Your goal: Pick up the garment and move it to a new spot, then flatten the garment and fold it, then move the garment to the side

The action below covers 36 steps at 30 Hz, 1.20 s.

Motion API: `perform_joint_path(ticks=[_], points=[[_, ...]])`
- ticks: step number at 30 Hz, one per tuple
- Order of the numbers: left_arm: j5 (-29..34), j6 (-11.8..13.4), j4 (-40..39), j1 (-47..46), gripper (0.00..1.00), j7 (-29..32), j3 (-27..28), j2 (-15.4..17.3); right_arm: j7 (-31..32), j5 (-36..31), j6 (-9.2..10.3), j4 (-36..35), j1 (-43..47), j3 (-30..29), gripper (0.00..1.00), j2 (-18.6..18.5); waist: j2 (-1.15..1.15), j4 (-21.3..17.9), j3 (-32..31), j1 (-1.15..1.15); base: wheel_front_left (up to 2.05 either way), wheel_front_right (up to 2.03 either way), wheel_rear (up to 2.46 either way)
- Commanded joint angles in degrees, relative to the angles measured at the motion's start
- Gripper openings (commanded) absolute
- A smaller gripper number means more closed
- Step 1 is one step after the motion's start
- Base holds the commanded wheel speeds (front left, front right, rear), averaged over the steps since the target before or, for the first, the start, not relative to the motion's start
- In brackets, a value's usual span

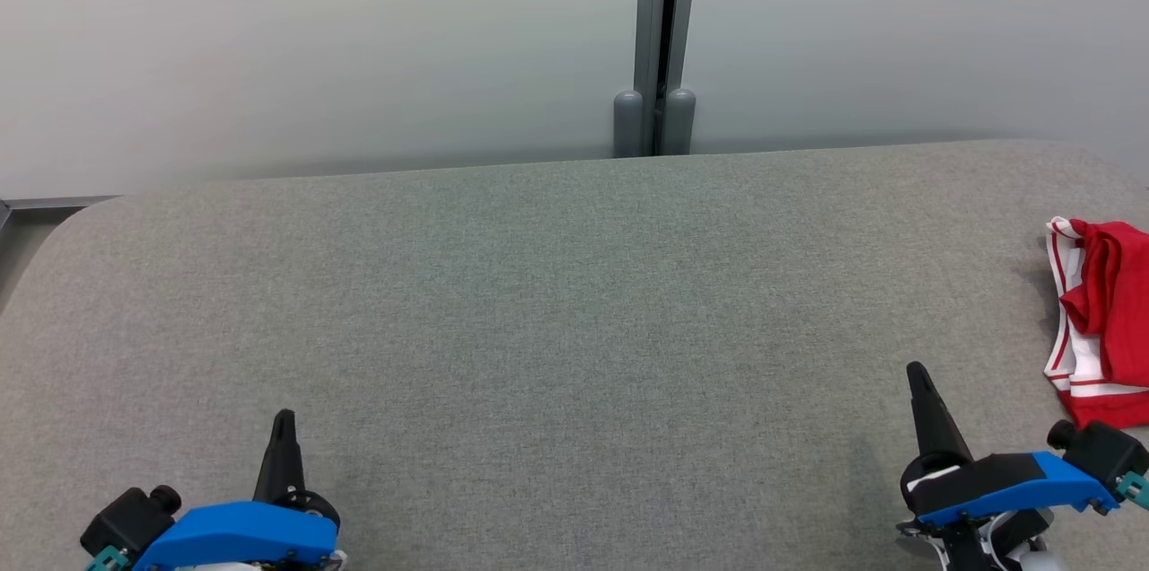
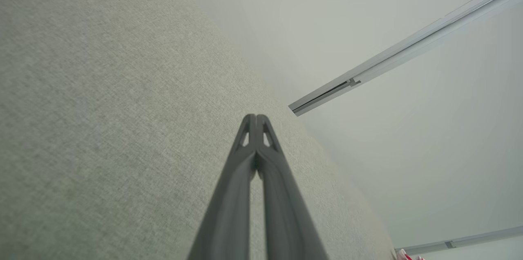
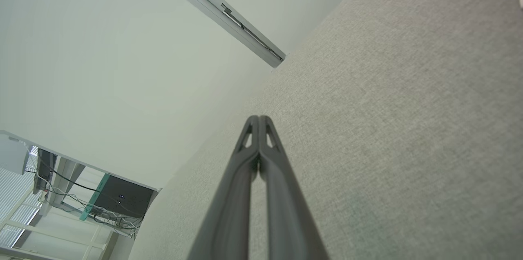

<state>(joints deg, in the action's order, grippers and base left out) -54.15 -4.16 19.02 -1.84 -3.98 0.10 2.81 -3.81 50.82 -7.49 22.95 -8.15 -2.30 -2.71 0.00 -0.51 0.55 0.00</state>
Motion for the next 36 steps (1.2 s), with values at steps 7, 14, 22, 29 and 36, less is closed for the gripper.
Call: perform_joint_path(ticks=[7, 14, 22, 29, 36], points=[[-5.80, -0.78, -1.45, -2.02, 0.00, 1.62, 1.26, 0.07, 1.55, 6.44, -0.01, -2.09, 0.21, -0.77, 0.00, -0.20, 0.00, 0.05, -0.04, 0.00, 0.00, 0.00, 0.00], [-10.03, -1.12, -1.94, -2.44, 0.00, 2.82, 2.02, 0.08, 2.71, 11.05, -0.01, -3.04, 0.48, -1.23, 0.00, -0.21, 0.00, 0.10, -0.07, 0.00, 0.00, 0.00, 0.00], [-14.48, -1.55, -2.46, -2.75, 0.00, 4.02, 2.66, 0.08, 3.91, 15.85, -0.01, -3.99, 0.79, -1.72, 0.00, -0.22, 0.00, 0.15, -0.11, 0.00, 0.00, 0.00, 0.00], [-17.67, -1.76, -2.80, -3.07, 0.00, 4.98, 3.21, 0.08, 4.89, 19.28, -0.01, -4.72, 1.01, -2.07, 0.00, -0.22, 0.00, 0.19, -0.14, 0.00, 0.00, 0.00, 0.00], [-21.15, -2.04, -3.23, -3.40, 0.00, 5.88, 3.85, 0.09, 5.76, 23.04, -0.01, -5.45, 1.21, -2.47, 0.00, -0.24, 0.00, 0.23, -0.17, 0.00, 0.00, 0.00, 0.00]])
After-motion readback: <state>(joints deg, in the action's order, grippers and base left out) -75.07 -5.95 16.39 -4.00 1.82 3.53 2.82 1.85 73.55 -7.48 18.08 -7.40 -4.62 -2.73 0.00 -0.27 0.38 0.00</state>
